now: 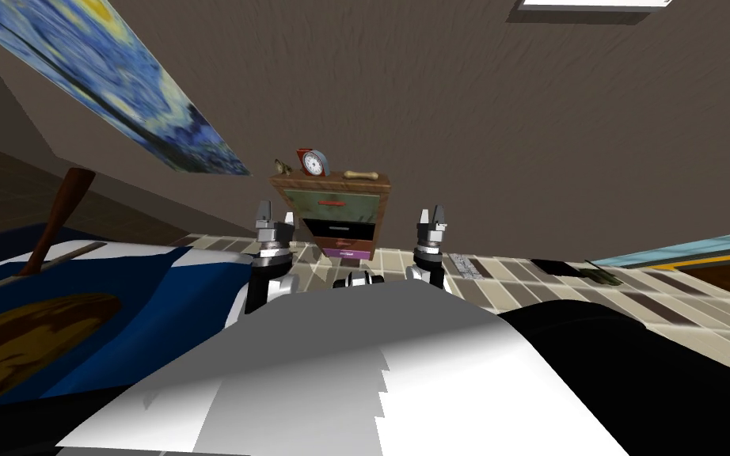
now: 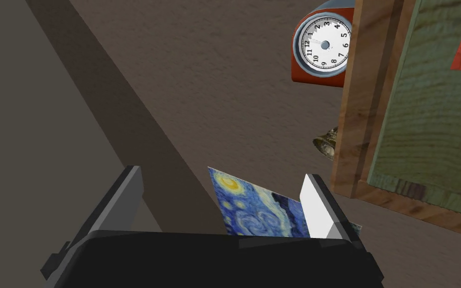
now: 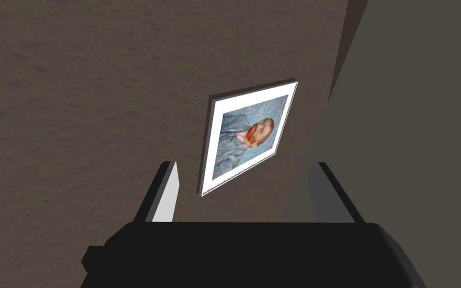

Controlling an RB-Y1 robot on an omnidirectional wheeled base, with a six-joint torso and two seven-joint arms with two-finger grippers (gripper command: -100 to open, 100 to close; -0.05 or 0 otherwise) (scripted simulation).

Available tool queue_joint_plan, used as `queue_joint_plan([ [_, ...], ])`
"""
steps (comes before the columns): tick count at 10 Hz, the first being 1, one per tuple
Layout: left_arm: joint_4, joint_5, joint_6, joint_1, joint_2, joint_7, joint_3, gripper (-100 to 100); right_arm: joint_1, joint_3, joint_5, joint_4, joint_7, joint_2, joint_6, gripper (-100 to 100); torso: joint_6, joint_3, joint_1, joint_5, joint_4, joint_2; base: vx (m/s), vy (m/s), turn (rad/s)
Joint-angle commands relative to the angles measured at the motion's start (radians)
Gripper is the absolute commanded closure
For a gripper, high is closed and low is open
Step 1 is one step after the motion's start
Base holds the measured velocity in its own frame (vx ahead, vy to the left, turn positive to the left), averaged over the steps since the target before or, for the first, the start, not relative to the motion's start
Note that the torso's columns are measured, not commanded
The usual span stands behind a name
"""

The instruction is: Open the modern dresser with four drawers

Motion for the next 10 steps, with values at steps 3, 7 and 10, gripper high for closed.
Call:
queue_joint_plan([
  [3, 0.028, -0.011, 0.091, -0.034, -0.003, 0.008, -0.018, -100, 0.000, 0.000, 0.000, 0.000, 0.000, 0.000, 0.000, 0, 0.000, 0.000, 0.000, 0.000, 0.000, 0.000, 0.039, 0.019, -0.056],
  [7, 0.049, -0.018, 0.159, -0.059, 0.007, 0.016, -0.030, -100, 0.000, 0.000, 0.000, 0.000, 0.000, 0.000, 0.000, 0, 0.000, 0.000, 0.000, 0.000, 0.000, 0.000, 0.036, 0.018, -0.051],
  [10, 0.065, -0.024, 0.211, -0.078, 0.025, 0.021, -0.039, -100, 0.000, 0.000, 0.000, 0.000, 0.000, 0.000, 0.000, 0, 0.000, 0.000, 0.000, 0.000, 0.000, 0.000, 0.035, 0.018, -0.047],
])
